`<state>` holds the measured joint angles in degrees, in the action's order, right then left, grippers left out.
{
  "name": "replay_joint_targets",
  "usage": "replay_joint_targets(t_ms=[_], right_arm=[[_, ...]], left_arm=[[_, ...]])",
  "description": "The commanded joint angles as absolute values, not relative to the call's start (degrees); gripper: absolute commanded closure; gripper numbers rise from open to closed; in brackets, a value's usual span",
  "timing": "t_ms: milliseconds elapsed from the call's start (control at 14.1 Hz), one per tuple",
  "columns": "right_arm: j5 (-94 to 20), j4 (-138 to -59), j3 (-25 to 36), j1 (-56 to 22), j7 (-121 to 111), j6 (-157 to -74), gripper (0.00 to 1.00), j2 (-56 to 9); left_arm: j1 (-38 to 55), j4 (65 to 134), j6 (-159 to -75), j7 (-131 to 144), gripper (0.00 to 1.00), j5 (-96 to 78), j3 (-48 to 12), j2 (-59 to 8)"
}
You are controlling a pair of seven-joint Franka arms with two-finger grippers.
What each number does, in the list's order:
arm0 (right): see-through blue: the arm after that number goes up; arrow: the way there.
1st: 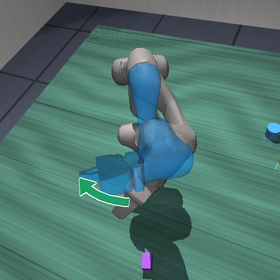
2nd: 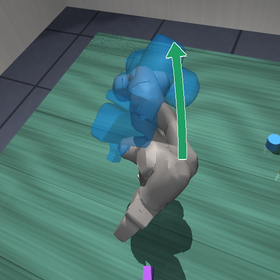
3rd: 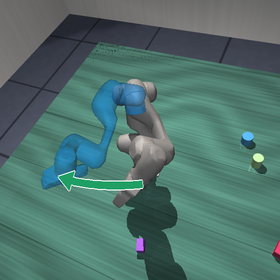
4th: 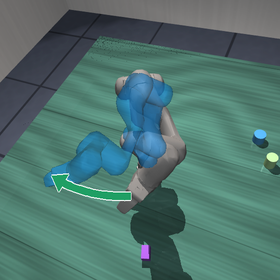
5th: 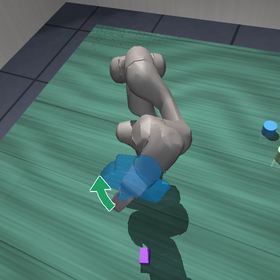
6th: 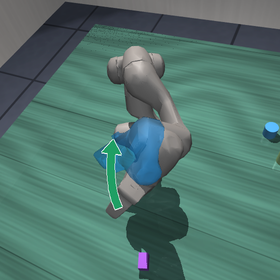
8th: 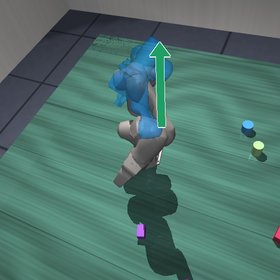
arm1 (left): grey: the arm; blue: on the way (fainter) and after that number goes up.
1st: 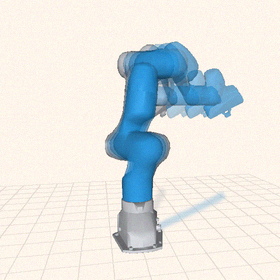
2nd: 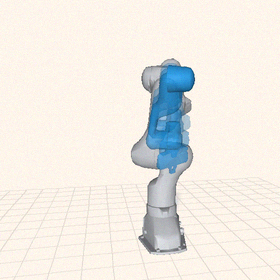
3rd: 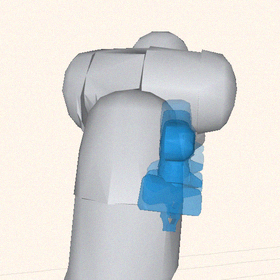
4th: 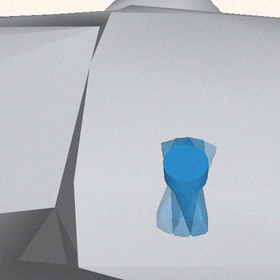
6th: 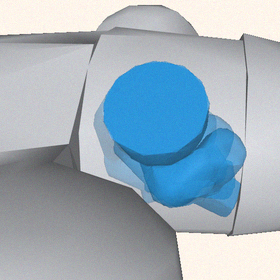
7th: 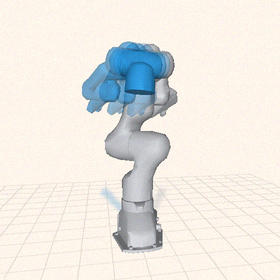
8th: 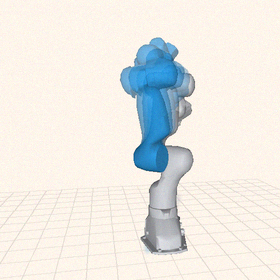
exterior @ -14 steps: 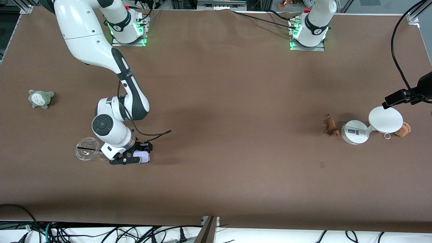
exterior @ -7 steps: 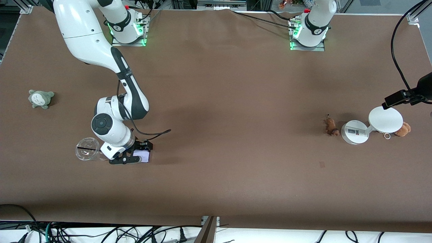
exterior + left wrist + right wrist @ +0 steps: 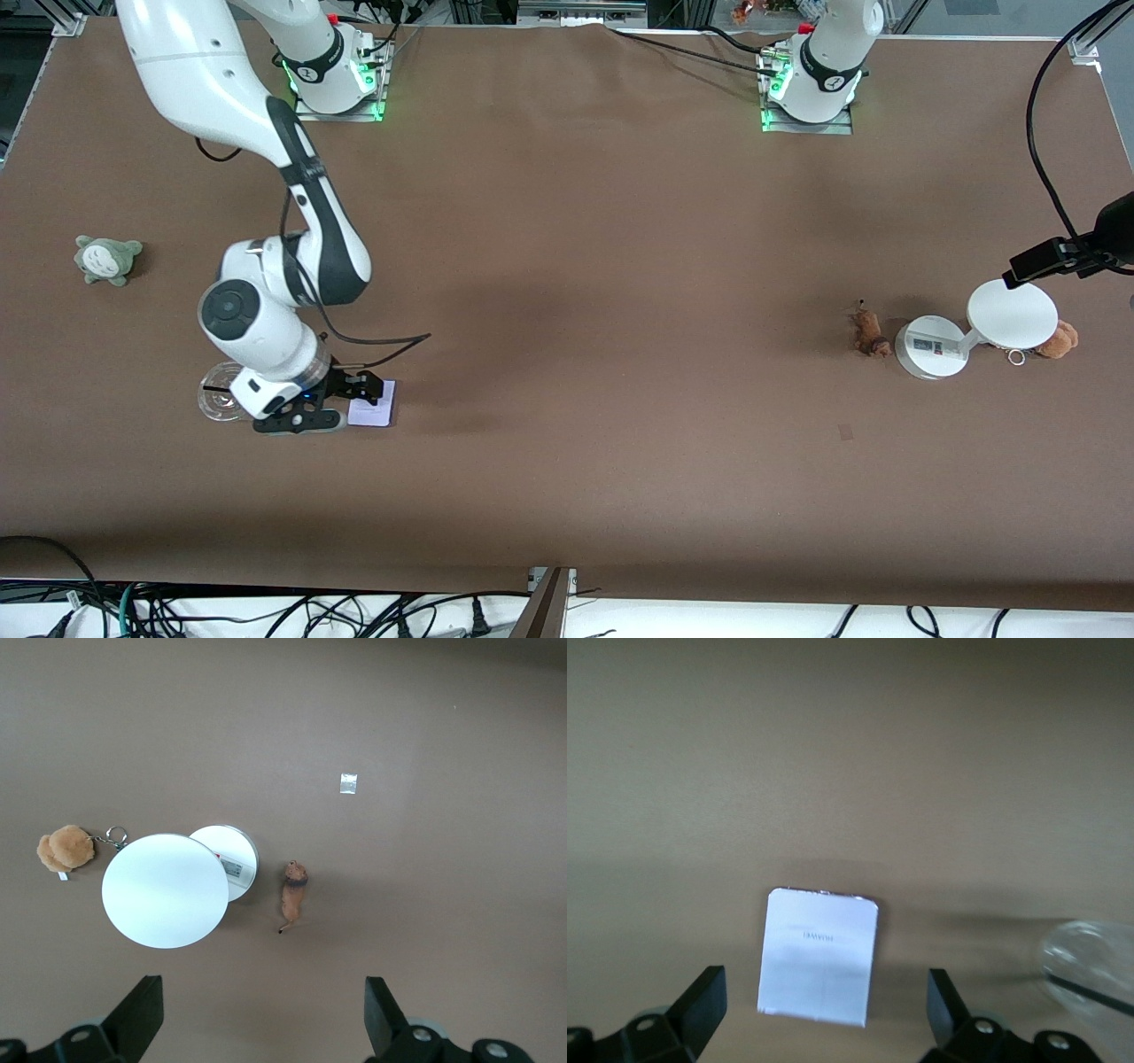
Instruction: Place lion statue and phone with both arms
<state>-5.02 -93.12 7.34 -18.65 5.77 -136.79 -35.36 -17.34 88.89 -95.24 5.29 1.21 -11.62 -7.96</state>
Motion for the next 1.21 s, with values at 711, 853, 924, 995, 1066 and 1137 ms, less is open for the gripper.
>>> replay_joint_targets(t_ms=[711,853,924,995,1066,1137], right_arm=[[-6.4,-94.7,11.0,-17.8,4.9,-108.2,0.0,-11.4],[-6.3,-94.7,11.1,-17.8,5.1,-101.9,0.0,-8.0],[-6.2,-94.7,11.3,-17.8,5.1,-99.7,0.0,-6.7],[-6.2,-94.7,11.7,-17.8,5.1,-98.0,0.0,-5.7],[-6.2,-94.7,12.5,-17.8,4.7,-96.5,0.0,-5.3],[-5.9,-94.6,12.8,-17.8,4.1,-95.1,0.0,-5.3]], left_arm=[[-16.9,86.7,-93.6,4.5,0.0,1.9,-11.3,-8.9],[-16.9,86.7,-93.6,4.5,0.0,1.9,-11.3,-8.9],[-16.9,86.7,-93.6,4.5,0.0,1.9,-11.3,-8.9],[-16.9,86.7,-93.6,4.5,0.0,1.9,-11.3,-8.9],[-16.9,86.7,-93.6,4.5,0.0,1.9,-11.3,-9.0],[-16.9,86.7,-93.6,4.5,0.0,1.9,-11.3,-9.0]])
